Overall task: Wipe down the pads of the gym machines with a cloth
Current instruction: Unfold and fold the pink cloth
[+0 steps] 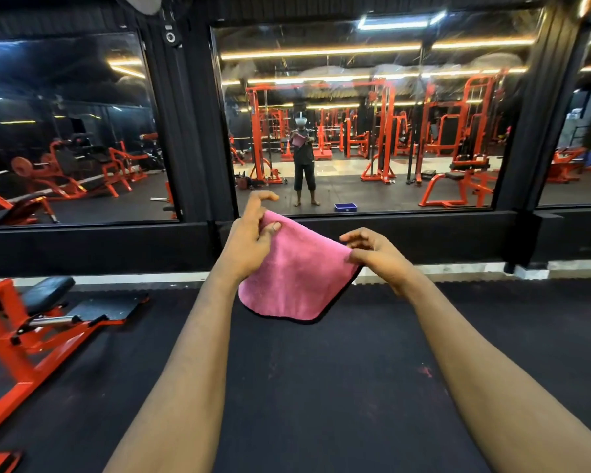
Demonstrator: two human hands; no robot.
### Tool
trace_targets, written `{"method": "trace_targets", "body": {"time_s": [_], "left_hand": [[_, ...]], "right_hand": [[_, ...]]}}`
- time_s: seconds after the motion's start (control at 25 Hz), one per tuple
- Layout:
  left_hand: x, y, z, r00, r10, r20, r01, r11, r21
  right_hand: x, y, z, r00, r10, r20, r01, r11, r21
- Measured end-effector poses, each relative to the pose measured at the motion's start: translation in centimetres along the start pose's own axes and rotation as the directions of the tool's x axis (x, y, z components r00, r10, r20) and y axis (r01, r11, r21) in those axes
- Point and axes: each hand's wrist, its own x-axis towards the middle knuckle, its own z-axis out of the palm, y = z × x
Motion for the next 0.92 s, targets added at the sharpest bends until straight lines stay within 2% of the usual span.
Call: {"method": "trace_targets", "body": {"time_s": [0.08, 0.16, 0.24, 0.32, 0.4, 0.48, 0.68, 0.92], "left_hand": [[0.4, 0.6, -0.8, 0.988, 0.048, 0.15, -0.048, 0.999, -0.004], [0.8, 0.5, -1.7, 0.975, 0.077, 0.211, -0.075, 0.997, -0.016], [0.6, -0.8, -2.9, 0.981, 0.045, 0.189, -0.04, 0.999, -0.03], [-0.3, -3.7, -4.3, 0.976, -0.072, 0.205, 0.086, 0.994, -0.063], [-2.1, -7.4, -6.0, 0.918, -0.23, 0.323, 0.263, 0.963, -0.064], [-3.7, -11.2, -7.4, 0.876, -0.291, 0.384, 0.319, 0.948, -0.01], [-3.9, -15.8, -11.2, 0.961, -0.22, 0.168, 0.202, 0.972, 0.119], [-1.2, -25.1, -14.7, 0.961, -0.241, 0.134, 0.227, 0.968, 0.109]], "right_hand": [[0.0, -1.4, 2.0, 0.982, -0.028, 0.185, 0.043, 0.996, -0.079], [0.3, -2.4, 4.8, 0.954, -0.078, 0.29, 0.098, 0.994, -0.056], [0.8, -3.1, 7.7, 0.95, -0.142, 0.277, 0.148, 0.989, -0.001], [1.5, -3.3, 9.6, 0.961, -0.164, 0.223, 0.162, 0.986, 0.028], [2.2, -3.6, 11.4, 0.971, -0.151, 0.184, 0.145, 0.988, 0.048], [3.2, -3.5, 13.2, 0.978, -0.12, 0.171, 0.116, 0.993, 0.037], [6.1, -2.1, 19.3, 0.971, 0.021, 0.238, -0.05, 0.992, 0.116], [13.6, 0.5, 28.2, 0.94, 0.016, 0.341, -0.099, 0.968, 0.229]]}}
